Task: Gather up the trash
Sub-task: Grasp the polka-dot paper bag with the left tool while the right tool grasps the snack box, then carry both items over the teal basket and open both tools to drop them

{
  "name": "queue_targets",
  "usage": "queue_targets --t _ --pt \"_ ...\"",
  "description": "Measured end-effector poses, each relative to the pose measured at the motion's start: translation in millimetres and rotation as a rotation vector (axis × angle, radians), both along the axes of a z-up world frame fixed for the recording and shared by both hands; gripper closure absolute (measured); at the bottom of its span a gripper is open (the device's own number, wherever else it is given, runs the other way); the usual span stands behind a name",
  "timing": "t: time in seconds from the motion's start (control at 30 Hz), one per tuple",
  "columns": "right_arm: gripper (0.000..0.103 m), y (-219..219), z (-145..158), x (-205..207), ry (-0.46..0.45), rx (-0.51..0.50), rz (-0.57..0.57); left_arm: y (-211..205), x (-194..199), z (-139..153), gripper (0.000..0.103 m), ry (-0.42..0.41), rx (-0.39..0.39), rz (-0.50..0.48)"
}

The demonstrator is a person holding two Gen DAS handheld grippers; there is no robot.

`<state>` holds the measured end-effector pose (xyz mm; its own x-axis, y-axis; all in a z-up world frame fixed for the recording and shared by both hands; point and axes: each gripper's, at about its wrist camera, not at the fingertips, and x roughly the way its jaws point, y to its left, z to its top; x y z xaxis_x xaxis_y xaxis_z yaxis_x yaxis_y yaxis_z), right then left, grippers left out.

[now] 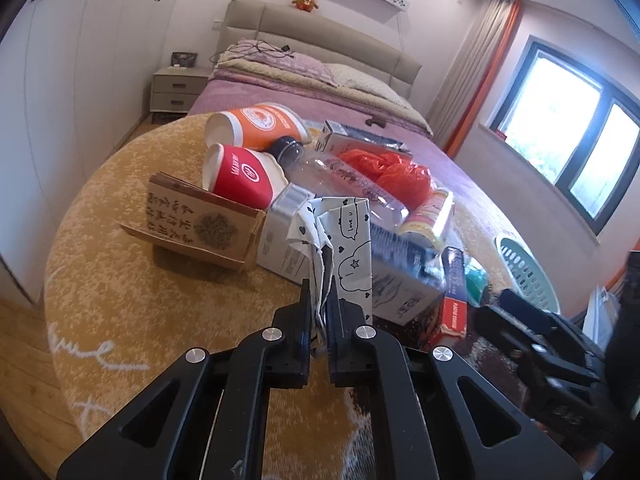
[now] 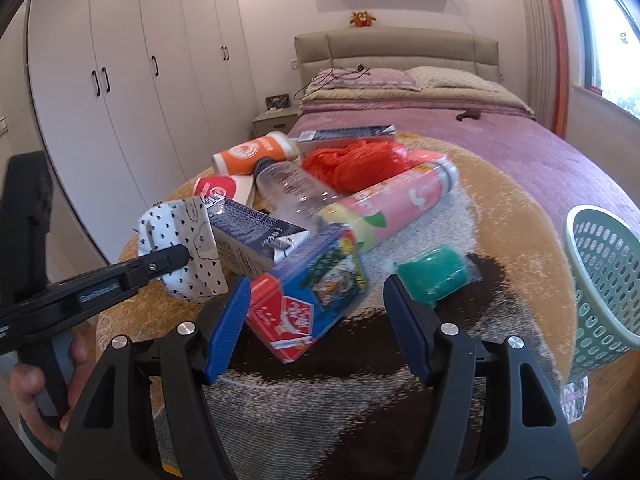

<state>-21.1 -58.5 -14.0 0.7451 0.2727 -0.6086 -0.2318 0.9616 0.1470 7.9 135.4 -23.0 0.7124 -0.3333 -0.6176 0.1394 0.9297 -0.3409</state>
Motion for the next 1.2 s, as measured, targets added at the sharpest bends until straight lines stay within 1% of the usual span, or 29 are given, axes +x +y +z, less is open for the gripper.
queue_targets --t 0.17,0.23,0.27,0.3,0.4,0.47,0.6,0.7,0.77,0.87,0.93,0.97,1.0,1.03,1.07,1.1,1.2 --pt "0.038 15.0 -7.1 13.1 0.05 -0.001 0.005 6.3 -10.7 5.1 0.099 -0.016 0.016 0.016" --pt "0.038 15.4 -13.8 20.7 0.086 0.0 0.003 7.6 -12.8 5.3 0.099 -0.016 0.019 0.019" --pt "0.04 12.2 -15.8 22.7 0.104 0.013 0.0 7.9 -13.8 5.3 0.099 -0.016 0.018 0.017" --pt "0.051 9.4 -17.0 23.9 0.113 0.024 -0.001 8.0 -14.9 5.7 0.099 -0.016 0.018 0.015" --pt "0.067 -8.1 -14.9 18.8 0.126 0.046 -0.012 5.5 -19.7 8.8 0.099 -0.027 0.015 0.002" --pt "0.069 -21.7 -13.0 12.4 0.129 0.056 -0.031 1.0 -21.3 12.6 0.099 -0.037 0.016 -0.011" --pt "0.077 -58.5 -18.5 3.6 0.171 0.12 -0.07 -11.5 -24.3 18.8 0.099 -0.052 0.019 -0.041" --pt "0.078 -81.1 -26.1 1.4 0.23 0.203 -0.074 -22.9 -26.9 22.7 0.099 -0.059 0.022 -0.068" --pt "0.078 -91.8 -27.0 -2.2 0.242 0.236 -0.07 -32.4 -29.4 25.2 0.099 -0.065 0.031 -0.088" --pt "0.078 -103.7 -26.2 -7.4 0.219 0.166 -0.13 -42.6 -30.8 28.1 0.099 -0.074 0.038 -0.111" --pt "0.078 -109.6 -25.4 -7.8 0.211 0.144 -0.146 -48.5 -29.5 28.4 0.099 -0.073 0.038 -0.121" --pt "0.077 -110.0 -24.6 -7.2 0.21 0.14 -0.142 -50.7 -28.9 28.3 0.099 -0.072 0.039 -0.124" --pt "0.071 -107.1 -23.1 -7.1 0.207 0.128 -0.135 -53.0 -28.1 27.9 0.099 -0.07 0.041 -0.126" --pt "0.063 -104.0 -21.8 -6.7 0.202 0.119 -0.133 -54.4 -28.3 27.5 0.099 -0.069 0.041 -0.127" --pt "0.039 -99.4 -21.3 -7.2 0.187 0.11 -0.136 -55.4 -27.5 27.2 0.099 -0.067 0.04 -0.128" --pt "0.031 -94.1 -21.4 -6.7 0.173 0.103 -0.139 -56.5 -27.2 27.2 0.099 -0.066 0.038 -0.128" --pt "0.031 -78.9 -23.8 -3.9 0.155 0.054 -0.131 -57.9 -26.9 26.9 0.099 -0.066 0.037 -0.128"
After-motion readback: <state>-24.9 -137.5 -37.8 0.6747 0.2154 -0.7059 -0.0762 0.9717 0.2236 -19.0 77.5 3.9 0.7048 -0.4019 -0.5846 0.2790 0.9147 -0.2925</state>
